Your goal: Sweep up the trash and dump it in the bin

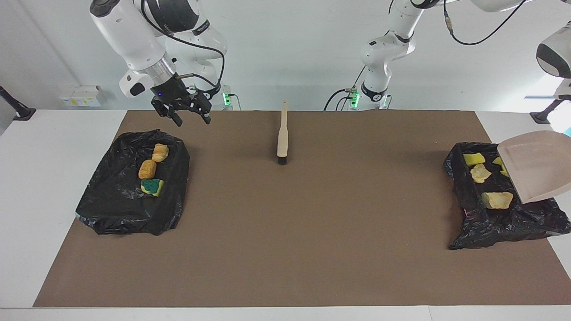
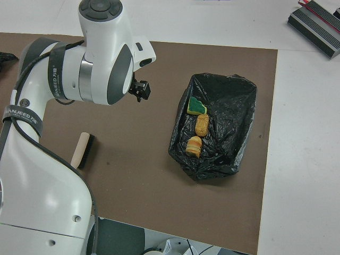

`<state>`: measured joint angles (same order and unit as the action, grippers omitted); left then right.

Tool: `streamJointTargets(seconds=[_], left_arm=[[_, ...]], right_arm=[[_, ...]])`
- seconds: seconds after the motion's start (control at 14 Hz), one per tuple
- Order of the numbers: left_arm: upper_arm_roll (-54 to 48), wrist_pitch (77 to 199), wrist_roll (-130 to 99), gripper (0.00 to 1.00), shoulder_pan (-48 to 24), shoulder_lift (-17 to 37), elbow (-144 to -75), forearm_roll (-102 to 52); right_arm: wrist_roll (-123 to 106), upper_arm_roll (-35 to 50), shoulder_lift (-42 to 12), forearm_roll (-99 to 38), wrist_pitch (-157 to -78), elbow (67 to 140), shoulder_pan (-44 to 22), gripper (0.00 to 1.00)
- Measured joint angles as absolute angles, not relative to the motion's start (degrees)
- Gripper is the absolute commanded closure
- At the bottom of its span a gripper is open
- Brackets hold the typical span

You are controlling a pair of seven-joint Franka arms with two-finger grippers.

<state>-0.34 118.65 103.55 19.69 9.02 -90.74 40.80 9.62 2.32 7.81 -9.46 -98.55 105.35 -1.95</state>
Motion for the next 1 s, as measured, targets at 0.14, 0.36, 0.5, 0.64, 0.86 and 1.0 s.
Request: streamJointTargets(seconds=[0.14,0.36,0.5,0.64,0.86,1.0], left_arm=[[-0.7,114.1,103.3,1.00,16.8,8.9,-90.5,36.5],[-1.1,109.4,102.1,1.00,12.2,8.9,-90.5,28.4],[-1.3,107.0,98.3,1.00,10.0,8.8,-90.5,25.1],[-1.4,103.9,91.9,1.00,7.2,8.5,-90.8,24.2],[-1.6,99.8,78.7,1.00,1.6,6.3,-93.6,22.4],[-1.7,98.9,72.0,1.00,-1.9,4.4,-96.9,20.4]], right_arm=[[9.6,2.8,7.9,-3.0,-97.2,103.8,-2.1,0.00],[9.6,2.8,7.9,-0.3,-97.1,103.1,-2.0,0.00],[9.2,1.6,7.3,0.4,-96.7,100.7,-2.0,0.00],[7.7,-2.2,5.7,1.6,-93.1,96.1,-3.7,0.00],[7.3,-6.2,2.9,1.8,-90.8,91.9,-5.7,0.00],[7.3,-6.6,3.0,1.8,-89.5,92.2,-5.7,0.00]])
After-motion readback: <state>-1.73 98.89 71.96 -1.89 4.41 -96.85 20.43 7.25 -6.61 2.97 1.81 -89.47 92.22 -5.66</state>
